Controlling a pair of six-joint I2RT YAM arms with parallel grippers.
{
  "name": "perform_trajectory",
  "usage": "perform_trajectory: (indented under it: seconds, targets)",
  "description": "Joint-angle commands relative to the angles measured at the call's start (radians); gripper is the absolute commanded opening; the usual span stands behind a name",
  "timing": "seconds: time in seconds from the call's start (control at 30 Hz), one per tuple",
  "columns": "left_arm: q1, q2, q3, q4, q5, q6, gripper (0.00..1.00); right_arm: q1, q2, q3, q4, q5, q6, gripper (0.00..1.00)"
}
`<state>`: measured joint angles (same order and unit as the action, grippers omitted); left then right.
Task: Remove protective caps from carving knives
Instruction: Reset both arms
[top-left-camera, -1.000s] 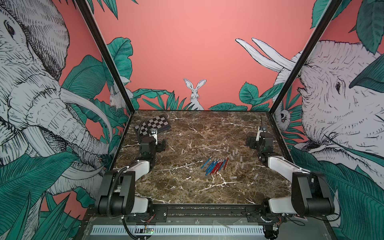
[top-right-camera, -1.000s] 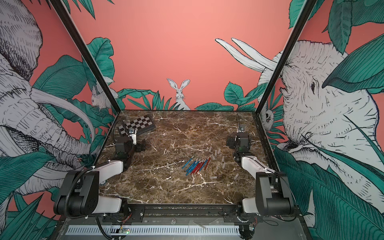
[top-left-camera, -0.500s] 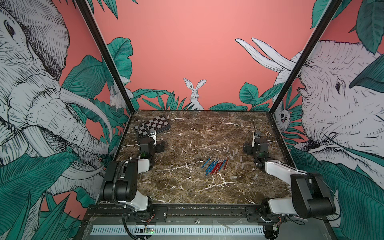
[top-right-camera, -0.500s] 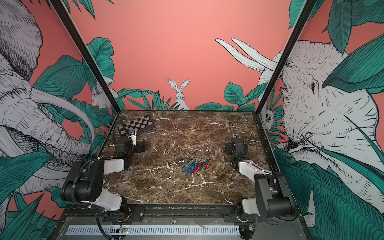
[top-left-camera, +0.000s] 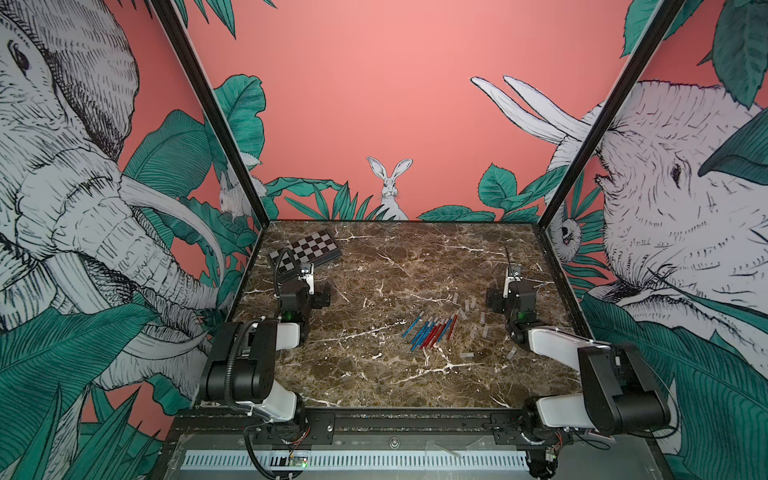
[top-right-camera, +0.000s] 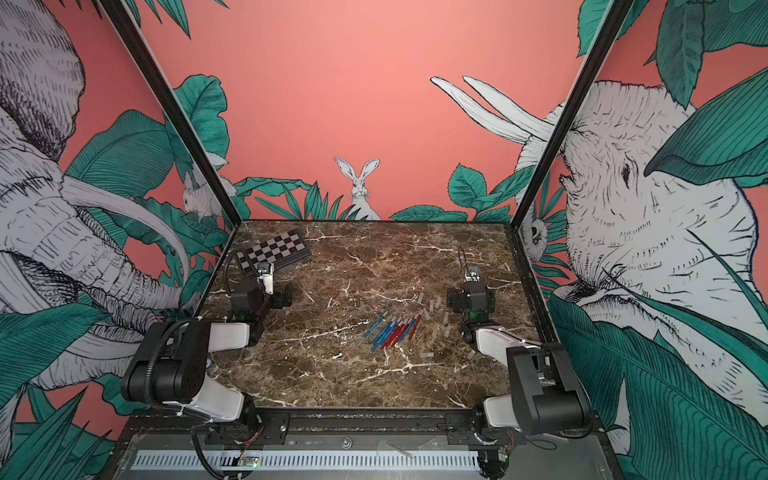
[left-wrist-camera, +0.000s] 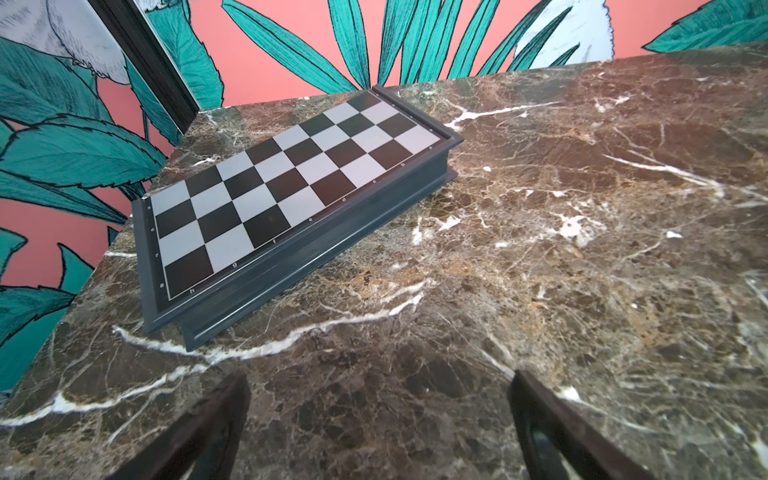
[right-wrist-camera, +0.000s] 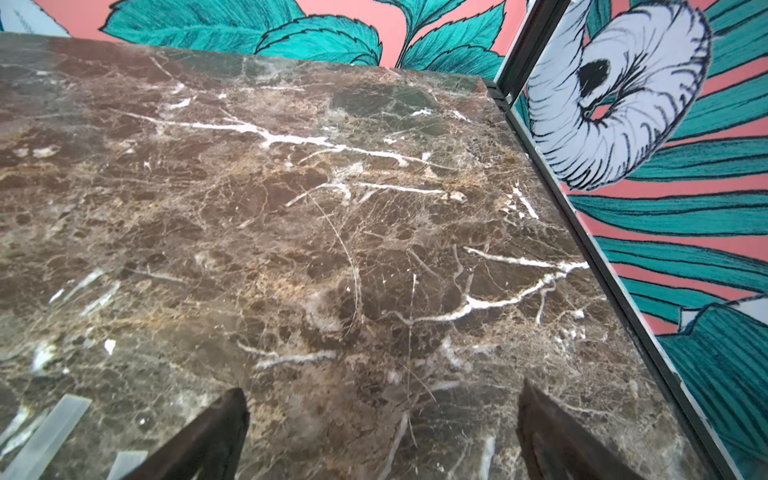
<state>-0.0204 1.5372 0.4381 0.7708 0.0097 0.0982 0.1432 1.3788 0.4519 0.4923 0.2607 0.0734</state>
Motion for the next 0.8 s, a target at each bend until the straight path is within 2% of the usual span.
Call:
perform_trajectory:
  seconds: [0.0, 0.07, 0.17, 0.23, 0.4, 0.47, 0.53, 0.67, 0.73, 0.77]
  targets:
    - [0.004, -0.003, -0.009, 0.049, -0.003, -0.002, 0.99, 0.004, -0.022, -0.007, 0.066, -0.039, -0.024, 0.98]
    - [0.005, -0.002, -0.009, 0.052, -0.002, -0.003, 0.99, 0.004, -0.039, -0.026, 0.084, -0.05, -0.045, 0.98]
    - [0.004, -0.002, -0.009, 0.049, -0.003, -0.002, 0.99, 0.002, -0.055, -0.071, 0.173, 0.028, -0.103, 0.98]
    - [0.004, -0.002, -0.009, 0.048, -0.003, -0.003, 0.99, -0.02, -0.041, -0.048, 0.168, 0.043, -0.13, 0.98]
    - [0.004, 0.0, -0.006, 0.047, -0.003, -0.003, 0.99, -0.038, 0.074, 0.016, 0.173, -0.022, -0.118, 0.98]
    - [0.005, 0.004, -0.008, 0.05, -0.006, 0.0, 0.99, -0.041, 0.124, 0.004, 0.265, -0.037, -0.127, 0.98]
    - [0.004, 0.015, -0.021, 0.092, -0.004, -0.003, 0.99, -0.052, 0.102, 0.004, 0.224, -0.068, -0.118, 0.98]
    - [0.005, 0.012, -0.022, 0.086, -0.004, -0.003, 0.99, -0.089, 0.122, -0.027, 0.283, -0.135, -0.092, 0.98]
    - [0.004, 0.015, -0.028, 0.102, 0.001, -0.001, 0.99, -0.104, 0.167, -0.051, 0.396, -0.161, -0.086, 0.98]
    - [0.004, 0.014, -0.029, 0.102, 0.002, -0.001, 0.99, -0.111, 0.154, -0.046, 0.35, -0.168, -0.082, 0.98]
